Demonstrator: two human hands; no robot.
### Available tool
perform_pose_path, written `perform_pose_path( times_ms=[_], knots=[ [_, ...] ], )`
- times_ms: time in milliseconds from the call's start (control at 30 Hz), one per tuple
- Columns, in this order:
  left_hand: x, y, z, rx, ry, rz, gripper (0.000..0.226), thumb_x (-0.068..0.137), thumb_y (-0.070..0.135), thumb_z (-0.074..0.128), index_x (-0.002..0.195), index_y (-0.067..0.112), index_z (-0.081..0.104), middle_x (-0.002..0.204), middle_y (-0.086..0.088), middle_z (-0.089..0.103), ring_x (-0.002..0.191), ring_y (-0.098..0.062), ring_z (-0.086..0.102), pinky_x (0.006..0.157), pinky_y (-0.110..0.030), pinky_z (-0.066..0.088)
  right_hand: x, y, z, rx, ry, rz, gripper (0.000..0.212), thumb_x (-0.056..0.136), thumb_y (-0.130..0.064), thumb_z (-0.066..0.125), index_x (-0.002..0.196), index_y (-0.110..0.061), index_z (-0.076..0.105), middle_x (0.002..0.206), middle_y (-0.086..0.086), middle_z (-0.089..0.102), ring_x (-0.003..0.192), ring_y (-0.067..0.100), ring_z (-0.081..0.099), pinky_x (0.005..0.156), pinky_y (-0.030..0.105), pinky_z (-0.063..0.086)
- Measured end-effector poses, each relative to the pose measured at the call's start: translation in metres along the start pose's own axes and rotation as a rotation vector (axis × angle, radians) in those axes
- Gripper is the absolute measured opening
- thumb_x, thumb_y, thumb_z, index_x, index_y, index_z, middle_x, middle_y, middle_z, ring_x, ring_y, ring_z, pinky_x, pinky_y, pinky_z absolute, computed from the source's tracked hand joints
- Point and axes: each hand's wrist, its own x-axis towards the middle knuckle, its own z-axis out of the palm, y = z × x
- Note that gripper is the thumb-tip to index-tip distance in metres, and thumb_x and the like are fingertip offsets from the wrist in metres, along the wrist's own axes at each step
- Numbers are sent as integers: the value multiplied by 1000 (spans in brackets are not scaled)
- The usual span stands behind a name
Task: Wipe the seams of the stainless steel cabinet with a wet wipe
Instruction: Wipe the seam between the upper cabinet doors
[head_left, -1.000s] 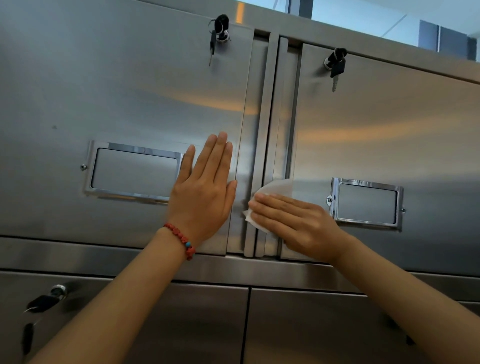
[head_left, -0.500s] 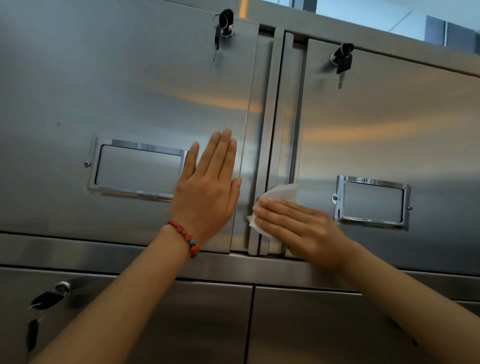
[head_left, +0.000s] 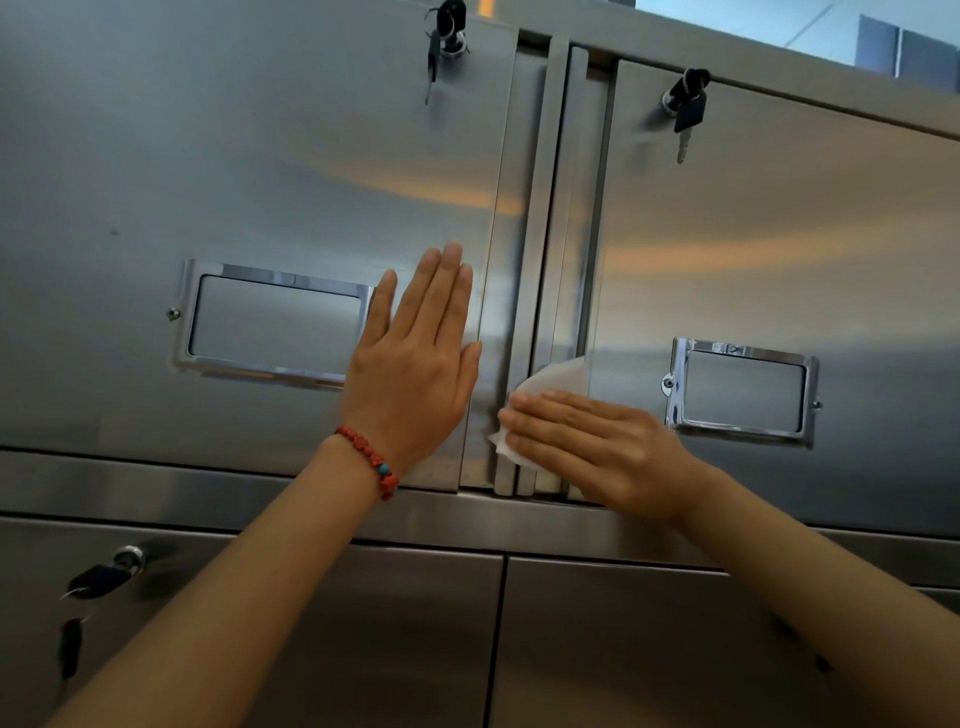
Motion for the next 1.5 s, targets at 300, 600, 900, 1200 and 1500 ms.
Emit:
perform_pose_path(
  times_ms=[300, 600, 900, 1200, 1500],
  knots=[
    [0, 0, 0, 16, 9, 2, 57, 97, 32, 24, 142, -2, 29, 149, -20, 27, 139, -31, 25, 112, -51, 24, -8, -22, 9, 48, 32, 94, 24, 89, -9, 62, 111, -2, 67, 121, 15, 62, 118, 27, 56, 95, 38, 50],
    [0, 1, -1, -2, -6, -10, 57, 97, 32, 24, 143, -2, 27, 150, -20, 25, 140, -31, 23, 113, -50, 22, -12, -31, 3, 64, -21, -12, 21, 90, -9, 61, 110, -5, 69, 119, 11, 64, 117, 24, 56, 95, 35, 50],
    [0, -1, 1, 1, 2, 0, 57, 97, 33, 23, 143, -2, 27, 150, -20, 25, 140, -31, 23, 113, -51, 23, -2, -20, 4, 32, 23, 99, 23, 90, -7, 60, 111, -1, 68, 121, 15, 62, 117, 27, 56, 94, 38, 51],
    [-1, 0, 2, -21, 5, -6, 57, 97, 32, 24, 143, -2, 28, 150, -20, 26, 140, -31, 23, 113, -50, 21, -16, -41, 7, 92, -16, 77, 24, 90, -10, 61, 113, -4, 66, 122, 12, 62, 119, 25, 55, 99, 36, 47],
    [0, 1, -4, -30, -41, -7, 58, 97, 33, 22, 143, -1, 27, 151, -19, 24, 141, -30, 21, 114, -49, 19, -9, -46, -8, 227, -90, 163, 24, 87, -9, 58, 107, -7, 71, 119, 9, 65, 116, 21, 58, 89, 38, 54]
  ],
)
